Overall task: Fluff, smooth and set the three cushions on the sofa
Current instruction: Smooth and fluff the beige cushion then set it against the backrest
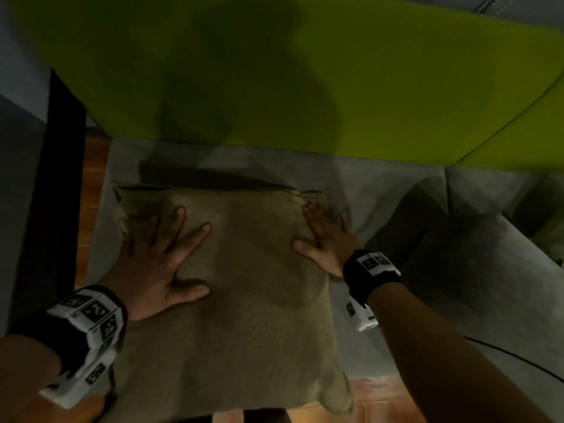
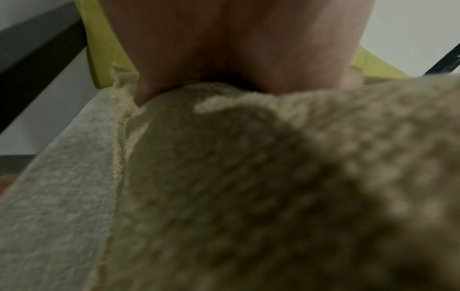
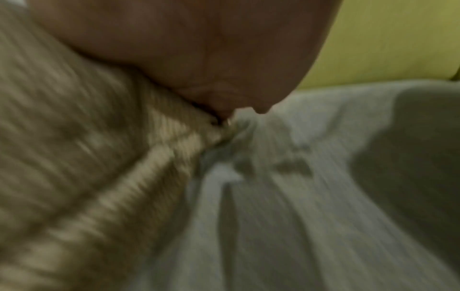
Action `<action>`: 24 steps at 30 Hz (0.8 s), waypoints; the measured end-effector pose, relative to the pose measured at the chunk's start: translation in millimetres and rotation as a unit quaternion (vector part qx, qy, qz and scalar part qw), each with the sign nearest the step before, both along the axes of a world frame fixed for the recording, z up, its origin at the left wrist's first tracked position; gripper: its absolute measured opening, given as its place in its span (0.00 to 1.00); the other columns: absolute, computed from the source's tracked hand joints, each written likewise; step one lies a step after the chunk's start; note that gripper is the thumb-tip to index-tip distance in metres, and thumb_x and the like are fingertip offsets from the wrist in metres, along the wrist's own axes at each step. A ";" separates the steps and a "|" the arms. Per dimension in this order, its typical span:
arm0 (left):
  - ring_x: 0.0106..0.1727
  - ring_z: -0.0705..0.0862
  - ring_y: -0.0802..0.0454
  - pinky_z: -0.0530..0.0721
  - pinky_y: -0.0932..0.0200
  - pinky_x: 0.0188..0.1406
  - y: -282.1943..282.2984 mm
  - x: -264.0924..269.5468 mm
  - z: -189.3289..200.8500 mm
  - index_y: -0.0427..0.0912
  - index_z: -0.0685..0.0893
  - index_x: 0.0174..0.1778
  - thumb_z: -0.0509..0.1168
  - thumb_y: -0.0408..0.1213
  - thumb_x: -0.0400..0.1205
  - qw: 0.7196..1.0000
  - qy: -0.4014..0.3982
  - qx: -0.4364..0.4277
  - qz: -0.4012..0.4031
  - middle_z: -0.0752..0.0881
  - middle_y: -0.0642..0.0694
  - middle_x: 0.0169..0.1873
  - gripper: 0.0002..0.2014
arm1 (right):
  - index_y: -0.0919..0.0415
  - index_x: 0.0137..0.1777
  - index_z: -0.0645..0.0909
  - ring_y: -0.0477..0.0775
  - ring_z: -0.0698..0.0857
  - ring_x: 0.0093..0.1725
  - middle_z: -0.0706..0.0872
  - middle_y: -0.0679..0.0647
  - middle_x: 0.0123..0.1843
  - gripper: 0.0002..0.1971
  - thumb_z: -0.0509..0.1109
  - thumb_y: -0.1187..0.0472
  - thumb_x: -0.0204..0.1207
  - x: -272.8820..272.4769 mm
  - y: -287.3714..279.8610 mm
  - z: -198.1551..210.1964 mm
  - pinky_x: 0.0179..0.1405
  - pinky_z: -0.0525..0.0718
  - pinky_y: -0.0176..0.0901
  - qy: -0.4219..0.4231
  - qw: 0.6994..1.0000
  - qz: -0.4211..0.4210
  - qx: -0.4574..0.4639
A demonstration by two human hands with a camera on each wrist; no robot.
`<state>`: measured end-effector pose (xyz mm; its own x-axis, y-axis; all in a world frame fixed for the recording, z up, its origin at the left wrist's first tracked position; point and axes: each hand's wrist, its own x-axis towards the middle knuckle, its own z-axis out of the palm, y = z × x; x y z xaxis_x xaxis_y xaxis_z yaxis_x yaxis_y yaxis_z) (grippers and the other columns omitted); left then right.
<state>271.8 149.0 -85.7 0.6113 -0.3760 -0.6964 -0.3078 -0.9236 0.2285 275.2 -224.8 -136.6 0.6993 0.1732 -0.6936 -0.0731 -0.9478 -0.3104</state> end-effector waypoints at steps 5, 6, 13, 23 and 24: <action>0.87 0.37 0.32 0.54 0.18 0.77 -4.5 -7.3 25.2 0.65 0.38 0.86 0.38 0.85 0.68 0.996 -0.080 -0.024 -0.021 0.31 0.43 0.87 0.51 | 0.48 0.90 0.48 0.58 0.44 0.91 0.47 0.52 0.91 0.34 0.47 0.36 0.87 -36.7 43.7 79.1 0.88 0.48 0.70 -0.257 0.958 0.024 0.123; 0.87 0.42 0.31 0.59 0.17 0.74 -4.9 -10.9 31.2 0.59 0.46 0.88 0.41 0.81 0.73 0.994 -0.094 -0.039 -0.047 0.39 0.40 0.88 0.49 | 0.46 0.90 0.49 0.62 0.45 0.91 0.49 0.54 0.92 0.34 0.50 0.37 0.87 -47.4 54.7 82.7 0.87 0.49 0.71 -0.286 0.942 0.089 0.151; 0.88 0.46 0.34 0.55 0.25 0.78 31.0 -24.6 24.2 0.60 0.52 0.88 0.46 0.69 0.84 0.976 -0.127 -0.108 -0.142 0.48 0.42 0.89 0.36 | 0.45 0.91 0.44 0.66 0.43 0.91 0.46 0.55 0.93 0.40 0.55 0.33 0.84 -38.6 56.9 36.2 0.84 0.52 0.78 -0.258 0.924 0.256 0.121; 0.87 0.34 0.41 0.41 0.27 0.80 21.6 -20.5 -43.0 0.69 0.39 0.85 0.35 0.76 0.79 0.990 -0.097 -0.018 -0.104 0.33 0.50 0.87 0.38 | 0.44 0.91 0.42 0.61 0.37 0.90 0.40 0.51 0.92 0.37 0.46 0.32 0.86 -29.4 72.0 -8.0 0.86 0.39 0.71 -0.188 0.947 0.256 0.034; 0.87 0.33 0.41 0.38 0.28 0.80 20.8 -17.8 -47.4 0.69 0.37 0.85 0.35 0.76 0.78 0.989 -0.101 -0.017 -0.103 0.32 0.51 0.87 0.38 | 0.44 0.91 0.41 0.60 0.37 0.90 0.41 0.51 0.92 0.37 0.45 0.32 0.86 -25.9 73.9 -10.1 0.86 0.38 0.71 -0.179 0.950 0.253 0.029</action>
